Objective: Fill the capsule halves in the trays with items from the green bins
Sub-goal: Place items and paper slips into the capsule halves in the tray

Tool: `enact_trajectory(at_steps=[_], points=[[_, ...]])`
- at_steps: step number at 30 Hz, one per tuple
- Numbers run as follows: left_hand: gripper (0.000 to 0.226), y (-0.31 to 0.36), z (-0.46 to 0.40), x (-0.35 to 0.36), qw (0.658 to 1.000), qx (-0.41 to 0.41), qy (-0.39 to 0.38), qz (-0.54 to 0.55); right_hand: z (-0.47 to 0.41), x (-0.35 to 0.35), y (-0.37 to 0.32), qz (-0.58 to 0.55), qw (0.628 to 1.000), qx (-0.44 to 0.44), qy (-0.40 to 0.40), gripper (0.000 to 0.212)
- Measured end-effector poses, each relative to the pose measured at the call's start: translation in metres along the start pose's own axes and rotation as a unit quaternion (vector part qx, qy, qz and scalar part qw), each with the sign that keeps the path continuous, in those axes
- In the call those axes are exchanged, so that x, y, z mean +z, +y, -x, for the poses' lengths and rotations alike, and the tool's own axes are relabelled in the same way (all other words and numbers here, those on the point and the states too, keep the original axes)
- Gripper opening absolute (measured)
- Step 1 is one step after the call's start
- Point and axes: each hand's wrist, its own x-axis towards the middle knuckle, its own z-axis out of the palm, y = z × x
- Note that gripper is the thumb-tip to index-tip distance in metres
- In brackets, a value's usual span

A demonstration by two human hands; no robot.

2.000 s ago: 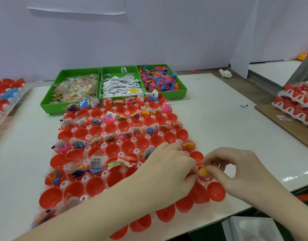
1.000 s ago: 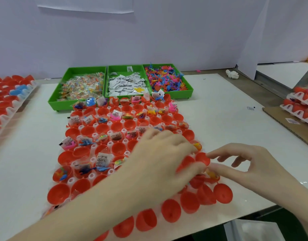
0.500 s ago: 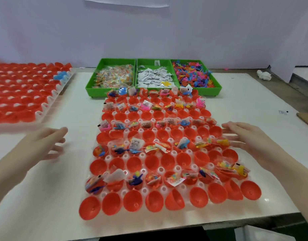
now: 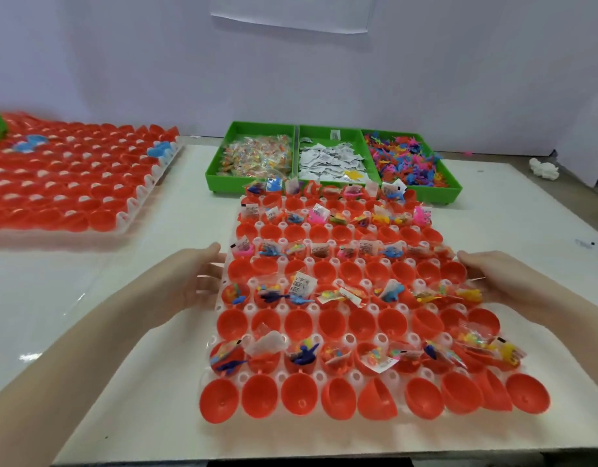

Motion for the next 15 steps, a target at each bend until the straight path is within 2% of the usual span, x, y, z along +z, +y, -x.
enact_trajectory(at_steps=[3, 15], points=[[0.032, -0.001, -0.007, 0.004, 1.0, 0.004, 0.019, 0.003, 0.0, -0.002, 0.001, 0.001, 1.0, -0.001, 0.01, 0.029], [0.031, -0.01, -0.024, 0.022, 0.994, 0.095, 0.049, 0.014, 0.024, -0.033, 0.012, 0.025, 0.998, -0.014, 0.063, 0.032]])
